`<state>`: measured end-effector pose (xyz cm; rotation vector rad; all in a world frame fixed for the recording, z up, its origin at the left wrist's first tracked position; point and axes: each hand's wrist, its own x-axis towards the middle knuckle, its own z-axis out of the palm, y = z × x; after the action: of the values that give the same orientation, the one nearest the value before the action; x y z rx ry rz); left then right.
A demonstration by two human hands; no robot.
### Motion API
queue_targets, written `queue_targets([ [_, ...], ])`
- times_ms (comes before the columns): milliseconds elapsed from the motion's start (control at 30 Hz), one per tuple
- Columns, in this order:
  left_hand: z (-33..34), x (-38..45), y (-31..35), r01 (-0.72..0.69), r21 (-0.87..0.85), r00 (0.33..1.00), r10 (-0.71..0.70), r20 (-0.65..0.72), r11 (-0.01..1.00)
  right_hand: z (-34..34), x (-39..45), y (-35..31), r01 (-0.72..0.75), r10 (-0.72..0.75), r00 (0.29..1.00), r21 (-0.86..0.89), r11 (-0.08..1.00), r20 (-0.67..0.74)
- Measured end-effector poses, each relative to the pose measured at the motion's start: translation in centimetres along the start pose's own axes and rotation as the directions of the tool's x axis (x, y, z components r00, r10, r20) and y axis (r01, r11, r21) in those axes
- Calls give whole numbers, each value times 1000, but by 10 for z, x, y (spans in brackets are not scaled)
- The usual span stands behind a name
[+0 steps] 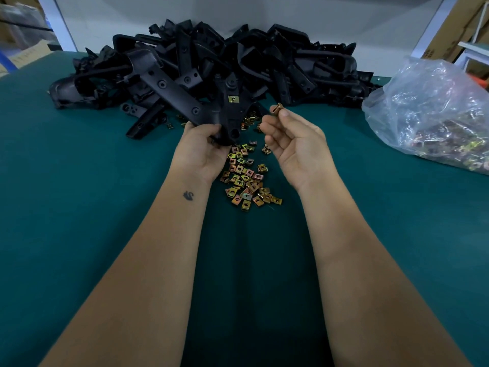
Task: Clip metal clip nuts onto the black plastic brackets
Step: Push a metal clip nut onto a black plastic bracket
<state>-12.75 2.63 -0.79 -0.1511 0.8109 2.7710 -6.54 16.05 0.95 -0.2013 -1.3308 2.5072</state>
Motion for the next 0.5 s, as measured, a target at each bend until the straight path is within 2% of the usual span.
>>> queue_targets([
  [300,1,-1,0,16,41,1000,-16,6,999,0,0,1,-6,10,996,-48,999,83],
  [500,1,-3,1,32,87,998,-36,44,996,0,1,3,-18,27,996,-114,993,81],
])
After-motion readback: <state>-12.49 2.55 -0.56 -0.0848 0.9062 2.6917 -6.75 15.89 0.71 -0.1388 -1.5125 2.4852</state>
